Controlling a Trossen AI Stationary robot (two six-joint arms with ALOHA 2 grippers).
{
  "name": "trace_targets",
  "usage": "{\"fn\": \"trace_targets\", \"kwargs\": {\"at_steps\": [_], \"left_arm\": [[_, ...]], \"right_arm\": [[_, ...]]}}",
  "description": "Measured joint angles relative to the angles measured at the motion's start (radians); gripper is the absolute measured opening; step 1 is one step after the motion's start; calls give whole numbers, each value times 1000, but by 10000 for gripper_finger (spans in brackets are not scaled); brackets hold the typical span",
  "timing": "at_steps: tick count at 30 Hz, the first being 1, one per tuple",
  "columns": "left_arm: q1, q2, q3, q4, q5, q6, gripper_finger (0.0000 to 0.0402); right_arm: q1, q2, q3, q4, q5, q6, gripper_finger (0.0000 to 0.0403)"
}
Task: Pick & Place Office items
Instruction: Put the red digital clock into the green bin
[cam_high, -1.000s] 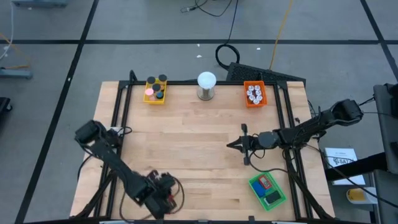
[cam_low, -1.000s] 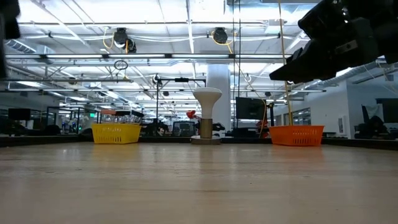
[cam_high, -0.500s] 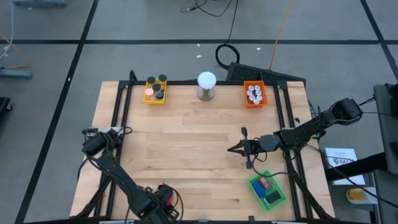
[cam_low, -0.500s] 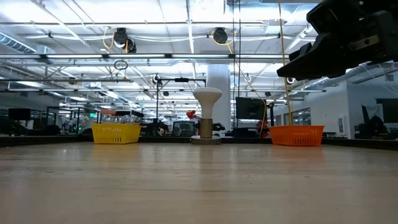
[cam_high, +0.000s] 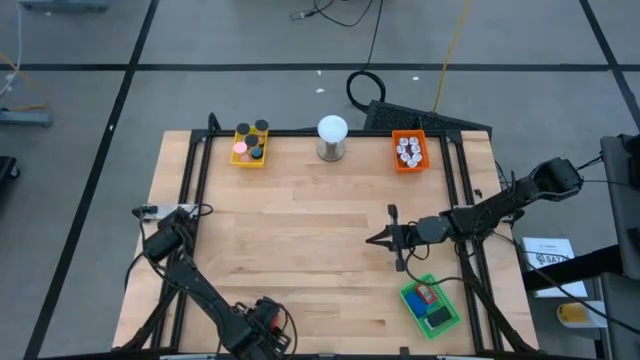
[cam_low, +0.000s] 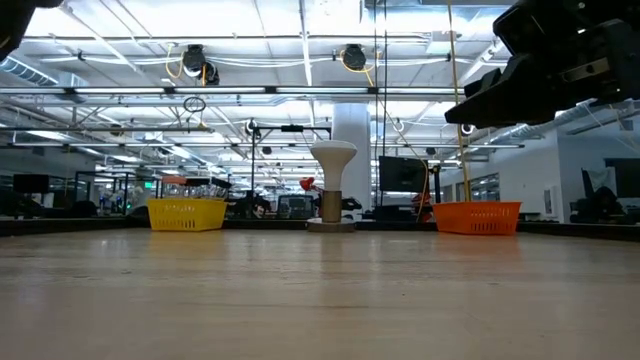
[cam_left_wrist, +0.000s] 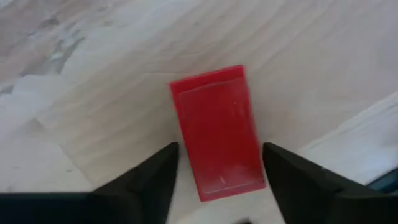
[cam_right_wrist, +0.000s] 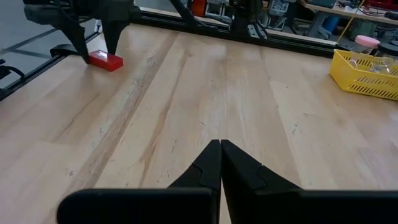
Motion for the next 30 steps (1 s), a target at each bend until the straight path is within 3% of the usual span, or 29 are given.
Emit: {"fn": "trace_targets", "kwargs": {"at_steps": [5,7,13,19,22,25,30], "left_arm": [[-6,6,0,-8,11,32,169],[-8,2,0,-28,-6,59,157],[-25,-64,-1,-104,-314,205,157],[11,-122,-46,-7,-609,526,157],[65,-145,-134,191,-671,766,157],[136,-181,-273,527,-662,1073,157],[270,-217,-552,1265,-483,1552,157]], "right_arm": [[0,0,0,1,0,-1,0],[0,0,0,1,0,-1,0],[0,0,0,1,3,-1,0],[0,-8,0,-13,8,24,0],[7,-8,0,-27,52,53,0],[17,-8,0,-64,94,84,0],[51,-6,0,-100,108,128,16]]}}
